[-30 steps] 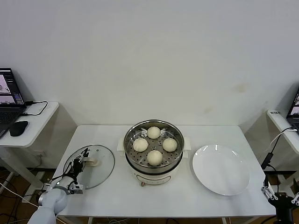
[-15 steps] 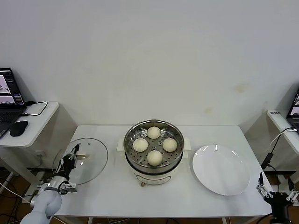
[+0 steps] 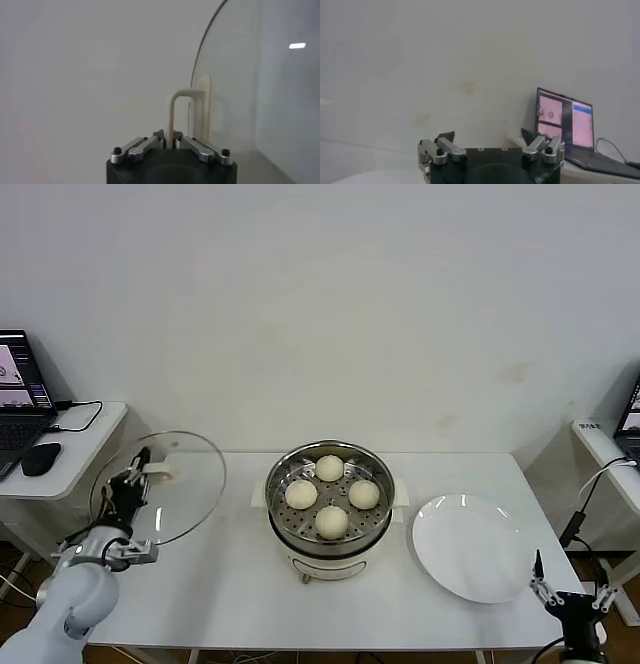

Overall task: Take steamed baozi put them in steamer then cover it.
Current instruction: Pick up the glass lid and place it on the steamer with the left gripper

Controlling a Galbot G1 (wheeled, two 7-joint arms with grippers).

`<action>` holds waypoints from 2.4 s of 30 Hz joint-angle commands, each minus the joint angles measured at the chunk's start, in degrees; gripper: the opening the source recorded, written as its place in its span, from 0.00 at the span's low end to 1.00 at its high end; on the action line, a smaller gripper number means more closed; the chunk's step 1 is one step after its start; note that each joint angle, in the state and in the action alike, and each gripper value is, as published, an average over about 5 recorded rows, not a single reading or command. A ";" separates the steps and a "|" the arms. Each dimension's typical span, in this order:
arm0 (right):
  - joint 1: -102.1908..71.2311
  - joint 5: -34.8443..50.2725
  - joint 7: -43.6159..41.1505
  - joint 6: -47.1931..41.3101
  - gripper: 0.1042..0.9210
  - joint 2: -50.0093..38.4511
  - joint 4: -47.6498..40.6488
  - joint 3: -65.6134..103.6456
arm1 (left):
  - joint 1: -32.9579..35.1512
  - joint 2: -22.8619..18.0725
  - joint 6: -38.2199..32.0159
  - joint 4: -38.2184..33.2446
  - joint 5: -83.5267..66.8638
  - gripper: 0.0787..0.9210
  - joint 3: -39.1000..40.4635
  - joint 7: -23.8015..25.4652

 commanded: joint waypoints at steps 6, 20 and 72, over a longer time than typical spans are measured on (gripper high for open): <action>0.82 -7.07 2.03 0.97 0.88 0.63 -0.91 -4.23 | -15.29 0.75 20.21 -16.24 -3.37 0.15 27.61 11.42; 2.46 -8.62 2.75 1.28 0.88 1.49 -2.92 -6.36 | -25.79 -11.22 23.76 -11.95 2.50 0.09 38.92 16.03; 3.79 -11.61 3.74 1.08 0.88 2.48 -4.97 -10.20 | -23.14 -33.88 23.17 5.69 34.87 0.09 35.61 28.68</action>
